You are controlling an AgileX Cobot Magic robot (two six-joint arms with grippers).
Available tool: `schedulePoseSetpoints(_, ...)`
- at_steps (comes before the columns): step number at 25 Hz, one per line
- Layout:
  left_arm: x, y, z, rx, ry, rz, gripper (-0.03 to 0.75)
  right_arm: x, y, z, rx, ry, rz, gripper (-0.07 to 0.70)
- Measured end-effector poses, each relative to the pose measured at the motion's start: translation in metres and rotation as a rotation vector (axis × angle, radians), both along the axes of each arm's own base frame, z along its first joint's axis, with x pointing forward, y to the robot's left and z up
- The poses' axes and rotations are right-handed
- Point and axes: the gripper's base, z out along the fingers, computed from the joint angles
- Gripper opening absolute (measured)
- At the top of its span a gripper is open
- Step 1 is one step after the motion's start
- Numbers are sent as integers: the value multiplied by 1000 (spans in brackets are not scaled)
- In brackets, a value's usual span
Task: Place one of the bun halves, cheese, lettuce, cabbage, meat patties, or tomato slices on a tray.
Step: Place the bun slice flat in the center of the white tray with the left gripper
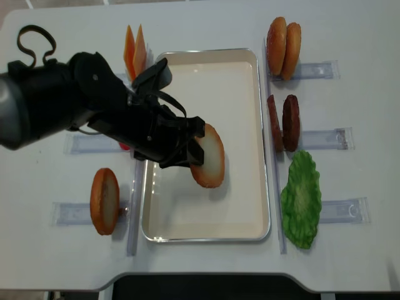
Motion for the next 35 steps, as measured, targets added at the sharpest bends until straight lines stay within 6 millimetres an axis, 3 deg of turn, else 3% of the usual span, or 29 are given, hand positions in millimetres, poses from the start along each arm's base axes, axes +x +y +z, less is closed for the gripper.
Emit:
schedulePoseSetpoints(11,6,-5,-26,-19,82,-32,125,0,0,0,0,0,0,529)
schedulePoseSetpoints(31,7,-4,-35,3,102,-43,123,0,0,0,0,0,0,529)
schedulePoseSetpoints(35,7,-3,-36,27,112,-41,181,0,0,0,0,0,0,529)
